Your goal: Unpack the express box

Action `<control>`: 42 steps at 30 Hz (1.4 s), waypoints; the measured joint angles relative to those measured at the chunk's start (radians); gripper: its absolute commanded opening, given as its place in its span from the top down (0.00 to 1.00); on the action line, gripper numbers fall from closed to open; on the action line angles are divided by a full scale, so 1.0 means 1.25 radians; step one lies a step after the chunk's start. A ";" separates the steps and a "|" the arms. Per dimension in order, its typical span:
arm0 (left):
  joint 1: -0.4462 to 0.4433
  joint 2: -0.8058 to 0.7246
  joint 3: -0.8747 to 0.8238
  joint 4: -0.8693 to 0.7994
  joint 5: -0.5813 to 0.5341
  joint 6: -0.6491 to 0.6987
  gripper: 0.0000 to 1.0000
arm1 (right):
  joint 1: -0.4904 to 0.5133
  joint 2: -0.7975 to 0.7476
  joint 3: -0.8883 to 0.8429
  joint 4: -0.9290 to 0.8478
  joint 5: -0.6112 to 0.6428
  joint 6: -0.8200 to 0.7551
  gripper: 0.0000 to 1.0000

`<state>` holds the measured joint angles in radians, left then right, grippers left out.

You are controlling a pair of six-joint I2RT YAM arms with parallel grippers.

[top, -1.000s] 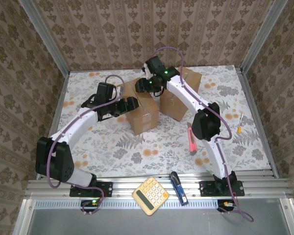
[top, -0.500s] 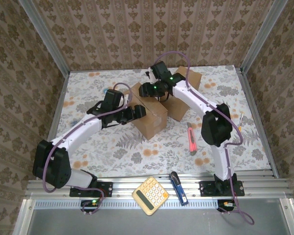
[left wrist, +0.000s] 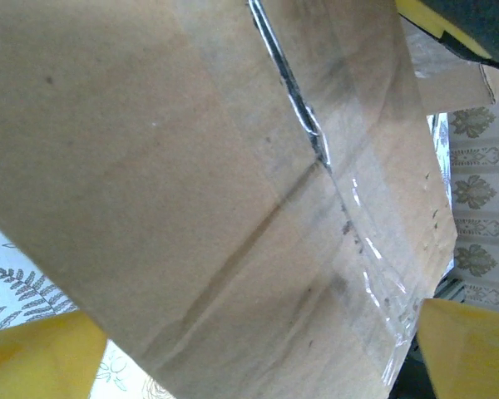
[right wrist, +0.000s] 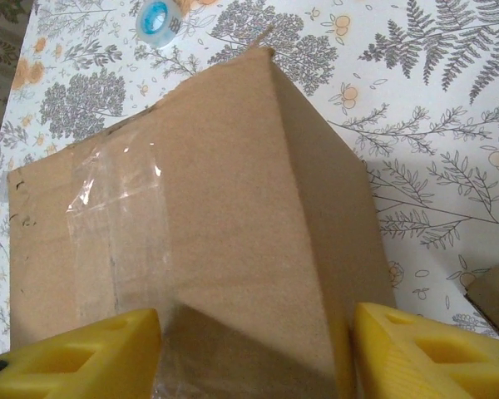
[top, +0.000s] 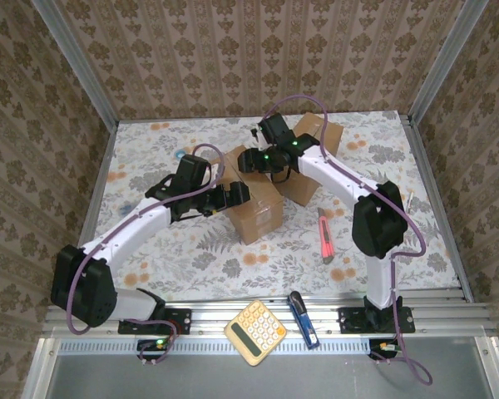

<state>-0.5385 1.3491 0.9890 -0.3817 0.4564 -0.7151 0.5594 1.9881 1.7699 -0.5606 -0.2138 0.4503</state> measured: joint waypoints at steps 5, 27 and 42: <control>-0.003 -0.003 0.002 -0.007 -0.009 0.004 0.00 | 0.007 0.001 0.020 -0.021 0.001 0.000 0.23; -0.003 -0.007 0.010 0.007 -0.015 0.029 0.00 | 0.035 0.004 0.191 -0.187 0.047 -0.025 0.00; 0.052 -0.092 0.096 -0.073 -0.034 0.109 0.00 | 0.022 -0.472 -0.226 -0.257 0.286 0.013 0.00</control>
<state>-0.4732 1.2343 1.1091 -0.4725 0.4137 -0.5789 0.5873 1.3975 1.4876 -0.8822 0.1440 0.4664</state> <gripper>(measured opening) 0.997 0.999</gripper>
